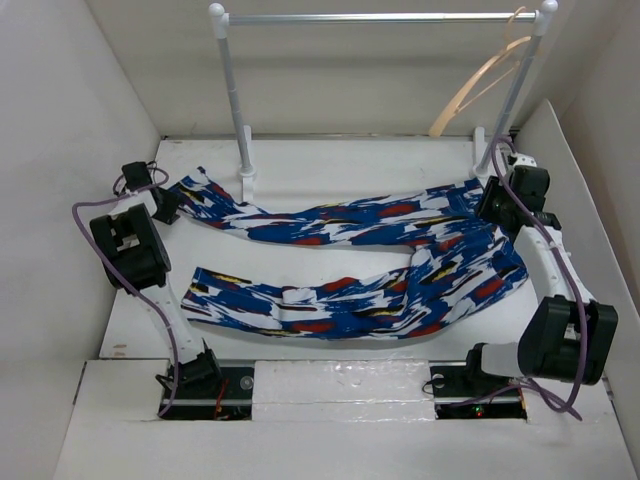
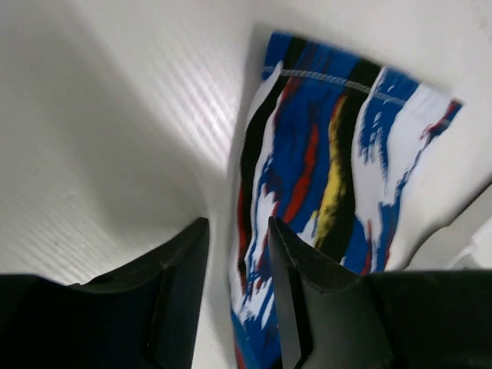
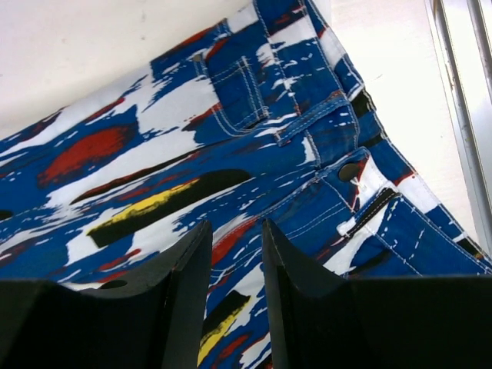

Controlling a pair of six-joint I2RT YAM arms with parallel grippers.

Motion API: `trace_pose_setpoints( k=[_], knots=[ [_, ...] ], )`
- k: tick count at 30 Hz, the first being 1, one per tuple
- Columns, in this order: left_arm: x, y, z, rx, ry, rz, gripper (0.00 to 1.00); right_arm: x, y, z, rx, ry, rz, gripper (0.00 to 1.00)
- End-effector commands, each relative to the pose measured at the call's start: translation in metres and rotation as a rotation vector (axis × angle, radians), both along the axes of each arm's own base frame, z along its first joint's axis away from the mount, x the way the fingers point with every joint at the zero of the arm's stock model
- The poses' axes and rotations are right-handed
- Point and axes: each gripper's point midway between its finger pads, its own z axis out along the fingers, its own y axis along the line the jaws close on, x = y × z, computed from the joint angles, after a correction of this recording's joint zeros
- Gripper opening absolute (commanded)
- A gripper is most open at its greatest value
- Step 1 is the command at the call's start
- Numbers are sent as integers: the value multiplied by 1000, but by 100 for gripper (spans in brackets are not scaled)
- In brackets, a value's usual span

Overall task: Place the trousers on the hanger
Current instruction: Flatten out the trousers at the center of the board.

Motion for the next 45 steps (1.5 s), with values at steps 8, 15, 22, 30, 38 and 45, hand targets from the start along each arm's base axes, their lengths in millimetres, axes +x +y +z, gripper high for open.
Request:
trace_pose_setpoints(
  k=[8, 15, 22, 30, 38, 45],
  knots=[
    [8, 12, -19, -12, 49, 44, 0, -11, 8, 20, -48, -51, 43, 37],
    [-20, 16, 57, 121, -36, 28, 0, -5, 11, 33, -36, -87, 59, 37],
    [-106, -27, 198, 196, -281, 109, 0, 18, 19, 42, -1, -129, 67, 38],
    [-174, -56, 278, 217, -402, 112, 0, 45, 27, 51, 50, -151, 83, 38],
    [-96, -45, 185, 163, -137, -61, 0, 66, 22, 58, -25, -133, 100, 41],
    [41, -13, 158, 146, -99, -137, 0, 69, 62, 57, -28, -135, 223, 45]
  ],
)
